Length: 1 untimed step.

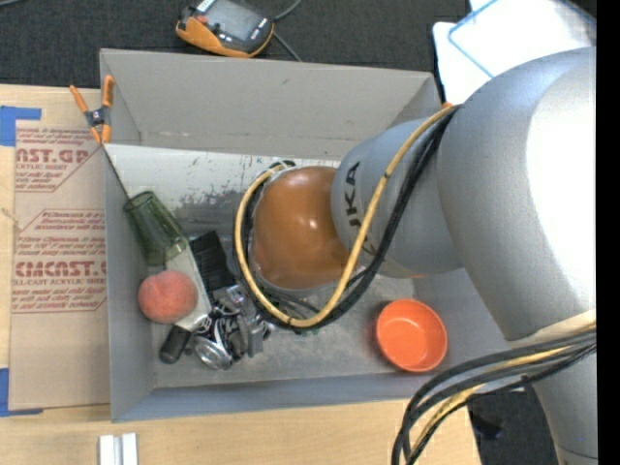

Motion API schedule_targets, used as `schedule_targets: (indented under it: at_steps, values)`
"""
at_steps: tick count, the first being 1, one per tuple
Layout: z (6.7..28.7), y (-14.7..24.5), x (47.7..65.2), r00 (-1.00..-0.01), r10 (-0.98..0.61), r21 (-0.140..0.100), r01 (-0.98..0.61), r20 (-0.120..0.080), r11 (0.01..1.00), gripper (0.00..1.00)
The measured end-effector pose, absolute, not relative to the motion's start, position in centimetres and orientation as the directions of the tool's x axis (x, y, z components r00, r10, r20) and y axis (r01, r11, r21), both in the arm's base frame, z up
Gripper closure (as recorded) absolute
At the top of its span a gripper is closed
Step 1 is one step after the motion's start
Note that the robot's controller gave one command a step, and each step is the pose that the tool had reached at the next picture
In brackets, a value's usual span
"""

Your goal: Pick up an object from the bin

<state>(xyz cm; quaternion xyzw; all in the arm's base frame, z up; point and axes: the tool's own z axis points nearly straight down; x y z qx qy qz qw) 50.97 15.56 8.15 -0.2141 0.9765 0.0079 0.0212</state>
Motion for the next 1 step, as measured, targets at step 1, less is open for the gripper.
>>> schedule_targets:
  at_steps: [1]
  values:
    - [9.14, 16.45, 50.51, -0.982, -0.186, 0.008, -0.186, -0.022, 0.983, 1.00]
